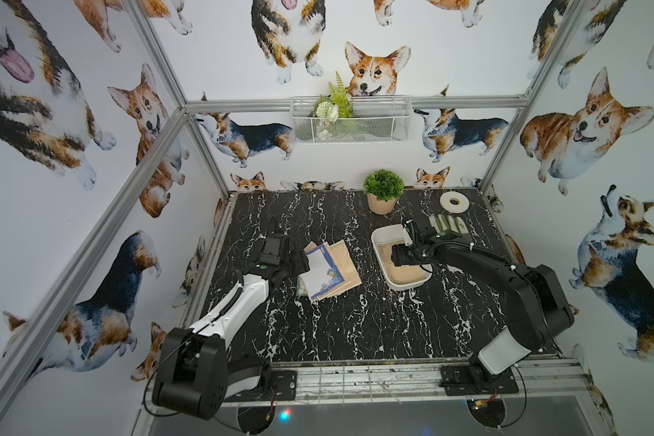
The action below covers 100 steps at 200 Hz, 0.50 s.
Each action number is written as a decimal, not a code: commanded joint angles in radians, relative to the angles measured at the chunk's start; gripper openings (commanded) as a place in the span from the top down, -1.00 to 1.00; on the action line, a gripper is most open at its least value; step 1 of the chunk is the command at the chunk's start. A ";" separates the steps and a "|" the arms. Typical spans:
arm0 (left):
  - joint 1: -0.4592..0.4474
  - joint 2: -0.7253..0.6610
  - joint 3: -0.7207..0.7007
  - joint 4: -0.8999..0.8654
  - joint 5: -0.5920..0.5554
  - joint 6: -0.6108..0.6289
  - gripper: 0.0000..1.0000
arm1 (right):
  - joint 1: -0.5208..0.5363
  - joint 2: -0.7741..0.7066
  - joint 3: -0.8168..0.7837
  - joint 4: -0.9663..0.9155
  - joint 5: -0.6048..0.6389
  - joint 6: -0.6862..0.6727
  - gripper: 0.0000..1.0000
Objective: Take out the stationery paper from the storage box
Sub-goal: Pick up the stationery paper from the storage box.
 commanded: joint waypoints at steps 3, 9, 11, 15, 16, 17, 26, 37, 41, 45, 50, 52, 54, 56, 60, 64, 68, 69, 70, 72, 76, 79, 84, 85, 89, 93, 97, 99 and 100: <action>0.001 -0.071 0.000 -0.059 -0.103 0.008 -0.53 | 0.002 0.034 0.024 -0.033 0.085 -0.026 -0.51; 0.001 -0.090 -0.003 -0.058 -0.107 0.008 -0.54 | 0.002 0.050 0.035 -0.042 0.098 -0.030 -0.53; 0.001 -0.094 -0.003 -0.058 -0.107 0.008 -0.55 | 0.002 0.055 0.038 -0.044 0.100 -0.031 -0.53; 0.001 -0.105 -0.004 -0.057 -0.110 0.008 -0.55 | 0.002 0.066 0.044 -0.048 0.107 -0.034 -0.54; 0.001 -0.107 -0.005 -0.057 -0.111 0.008 -0.55 | 0.002 0.068 0.046 -0.049 0.109 -0.034 -0.54; 0.001 -0.109 -0.005 -0.057 -0.111 0.008 -0.55 | 0.002 0.071 0.047 -0.050 0.111 -0.036 -0.54; 0.001 -0.123 -0.004 -0.060 -0.111 0.009 -0.56 | 0.002 0.098 0.065 -0.068 0.127 -0.037 -0.55; 0.001 -0.127 0.000 -0.065 -0.107 0.014 -0.57 | 0.002 0.126 0.078 -0.077 0.145 -0.042 -0.56; 0.000 -0.125 0.002 -0.068 -0.104 0.016 -0.57 | 0.002 0.136 0.083 -0.077 0.157 -0.043 -0.56; 0.000 -0.124 0.006 -0.071 -0.102 0.017 -0.57 | 0.002 0.147 0.087 -0.078 0.165 -0.043 -0.57; 0.001 -0.120 0.008 -0.076 -0.099 0.018 -0.57 | 0.002 0.154 0.089 -0.079 0.171 -0.044 -0.58; 0.001 -0.119 0.008 -0.077 -0.099 0.017 -0.57 | 0.002 0.162 0.091 -0.078 0.174 -0.046 -0.58; 0.001 -0.118 0.009 -0.078 -0.097 0.017 -0.57 | 0.001 0.167 0.094 -0.079 0.176 -0.046 -0.59; 0.001 -0.116 0.010 -0.078 -0.096 0.017 -0.57 | 0.000 0.172 0.095 -0.080 0.178 -0.046 -0.59; 0.001 -0.114 0.010 -0.078 -0.092 0.018 -0.57 | 0.000 0.181 0.100 -0.083 0.185 -0.046 -0.60; 0.001 -0.111 0.012 -0.079 -0.089 0.019 -0.57 | 0.000 0.191 0.103 -0.086 0.194 -0.044 -0.60; 0.001 -0.110 0.013 -0.080 -0.086 0.019 -0.57 | 0.000 0.199 0.107 -0.087 0.203 -0.044 -0.61; 0.001 -0.110 0.013 -0.080 -0.086 0.019 -0.57 | 0.000 0.203 0.107 -0.088 0.204 -0.044 -0.61; 0.000 -0.109 0.013 -0.080 -0.085 0.019 -0.57 | 0.000 0.205 0.108 -0.087 0.206 -0.044 -0.61; 0.001 -0.108 0.013 -0.080 -0.084 0.019 -0.57 | 0.000 0.208 0.108 -0.087 0.209 -0.044 -0.62; 0.000 -0.107 0.012 -0.079 -0.082 0.017 -0.57 | 0.000 0.214 0.109 -0.087 0.212 -0.044 -0.62; 0.001 -0.106 0.012 -0.077 -0.080 0.017 -0.57 | 0.000 0.220 0.110 -0.087 0.216 -0.044 -0.63; 0.000 -0.105 0.010 -0.076 -0.078 0.017 -0.57 | -0.001 0.228 0.113 -0.087 0.219 -0.043 -0.63; 0.001 -0.104 0.011 -0.076 -0.077 0.017 -0.57 | -0.001 0.229 0.112 -0.087 0.220 -0.043 -0.63; 0.001 -0.102 0.012 -0.077 -0.077 0.017 -0.57 | -0.002 0.237 0.113 -0.086 0.221 -0.042 -0.64; 0.001 -0.101 0.014 -0.078 -0.076 0.018 -0.57 | -0.003 0.243 0.114 -0.085 0.219 -0.040 -0.64; 0.000 -0.099 0.016 -0.081 -0.077 0.018 -0.57 | -0.004 0.247 0.117 -0.084 0.217 -0.039 -0.65; 0.000 -0.098 0.017 -0.082 -0.077 0.017 -0.57 | -0.006 0.251 0.116 -0.084 0.216 -0.038 -0.65; 0.000 -0.097 0.017 -0.083 -0.077 0.018 -0.57 | -0.006 0.252 0.117 -0.084 0.216 -0.038 -0.65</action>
